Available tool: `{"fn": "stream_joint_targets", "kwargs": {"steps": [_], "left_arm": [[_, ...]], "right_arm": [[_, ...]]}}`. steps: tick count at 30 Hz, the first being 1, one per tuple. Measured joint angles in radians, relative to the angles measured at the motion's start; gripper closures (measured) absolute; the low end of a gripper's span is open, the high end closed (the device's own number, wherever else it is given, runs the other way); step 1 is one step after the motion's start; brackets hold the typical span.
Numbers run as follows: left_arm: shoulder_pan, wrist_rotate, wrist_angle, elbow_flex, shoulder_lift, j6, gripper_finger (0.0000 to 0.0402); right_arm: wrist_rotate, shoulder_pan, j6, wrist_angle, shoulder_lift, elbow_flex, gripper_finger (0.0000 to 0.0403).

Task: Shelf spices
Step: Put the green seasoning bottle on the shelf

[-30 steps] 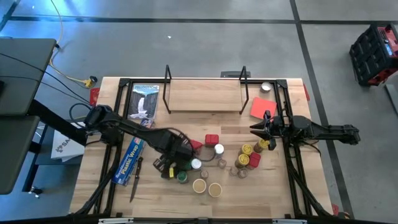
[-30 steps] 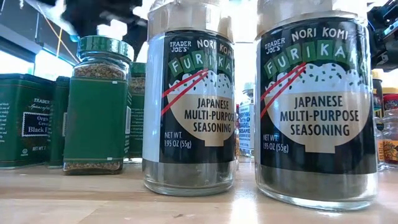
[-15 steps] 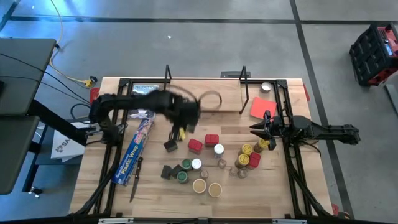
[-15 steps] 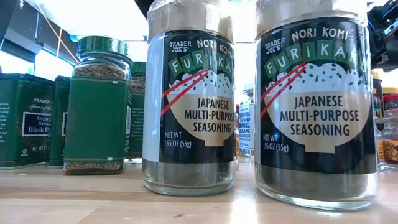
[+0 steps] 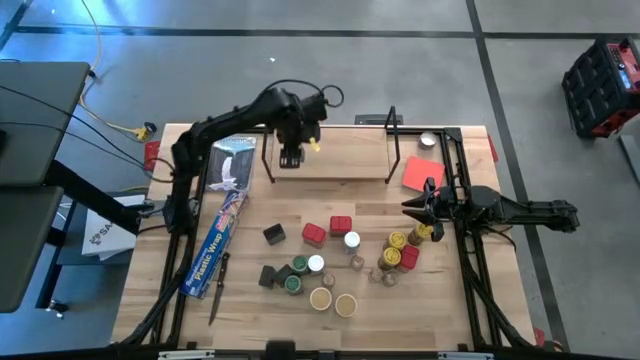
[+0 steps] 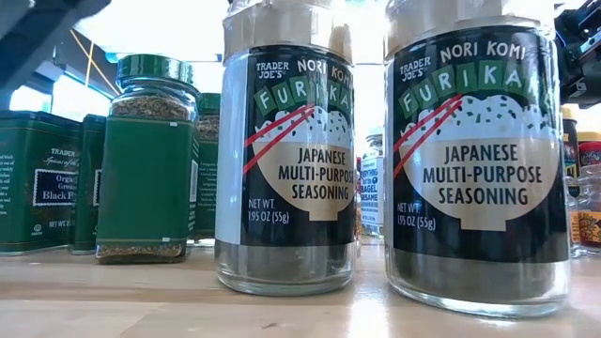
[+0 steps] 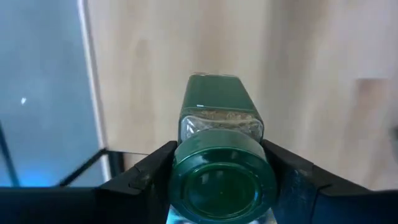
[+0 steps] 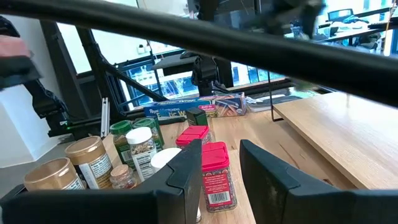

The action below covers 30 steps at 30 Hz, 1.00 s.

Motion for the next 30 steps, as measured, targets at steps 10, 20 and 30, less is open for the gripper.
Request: {"fn": "stream_joint_targets", "kwargs": {"steps": [10, 20, 30], "left_arm": [[0.125, -0.104, -0.030, 0.045, 0.154, 0.166, 0.0195], [0.179, -0.142, -0.009, 0.044, 0.187, 0.190, 0.0185], [0.196, -0.196, -0.008, 0.044, 0.183, 0.203, 0.0183]], "right_arm": [[0.000, 0.000, 0.000, 0.000, 0.000, 0.000, 0.0300], [0.000, 0.000, 0.000, 0.000, 0.000, 0.000, 0.0300], [0.000, 0.000, 0.000, 0.000, 0.000, 0.000, 0.0300]]}}
